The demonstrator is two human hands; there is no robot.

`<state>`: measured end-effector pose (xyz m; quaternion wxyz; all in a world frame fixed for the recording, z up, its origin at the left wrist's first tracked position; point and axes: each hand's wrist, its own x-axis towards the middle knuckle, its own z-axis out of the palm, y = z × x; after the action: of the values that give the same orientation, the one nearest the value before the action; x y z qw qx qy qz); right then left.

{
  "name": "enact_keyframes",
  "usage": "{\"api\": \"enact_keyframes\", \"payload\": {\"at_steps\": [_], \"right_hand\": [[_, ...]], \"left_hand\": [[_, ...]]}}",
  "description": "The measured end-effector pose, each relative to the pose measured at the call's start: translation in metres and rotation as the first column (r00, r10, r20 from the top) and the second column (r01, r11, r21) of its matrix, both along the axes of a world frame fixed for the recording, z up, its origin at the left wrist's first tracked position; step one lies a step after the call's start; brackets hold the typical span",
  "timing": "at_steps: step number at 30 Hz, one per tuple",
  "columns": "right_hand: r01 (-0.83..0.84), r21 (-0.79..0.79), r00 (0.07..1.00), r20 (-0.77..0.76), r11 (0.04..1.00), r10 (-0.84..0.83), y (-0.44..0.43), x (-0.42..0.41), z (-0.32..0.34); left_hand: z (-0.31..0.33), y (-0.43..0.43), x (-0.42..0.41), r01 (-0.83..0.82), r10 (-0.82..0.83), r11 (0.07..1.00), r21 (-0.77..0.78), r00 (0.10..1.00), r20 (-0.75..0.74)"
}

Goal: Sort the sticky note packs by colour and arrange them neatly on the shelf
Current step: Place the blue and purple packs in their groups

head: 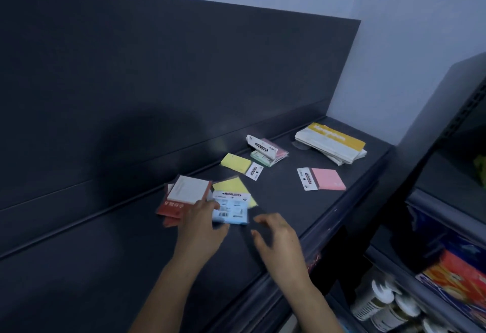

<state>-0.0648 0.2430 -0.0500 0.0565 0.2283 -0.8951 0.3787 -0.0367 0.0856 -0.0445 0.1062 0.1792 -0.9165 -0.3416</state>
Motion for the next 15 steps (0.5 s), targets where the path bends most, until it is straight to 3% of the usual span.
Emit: {"api": "enact_keyframes", "payload": {"at_steps": [9,15], "right_hand": [[-0.074,0.059,0.997,-0.02,0.996,0.075,0.005,-0.11,-0.006],[0.0,0.011,1.0,-0.01,1.0,0.0,0.028,-0.182,-0.007]], "left_hand": [[-0.002,0.008,-0.076,-0.117,0.12,0.992,-0.041,0.991,0.06],[0.003,0.029,-0.136,-0.149,0.151,0.987,-0.067,0.988,0.023]]}}
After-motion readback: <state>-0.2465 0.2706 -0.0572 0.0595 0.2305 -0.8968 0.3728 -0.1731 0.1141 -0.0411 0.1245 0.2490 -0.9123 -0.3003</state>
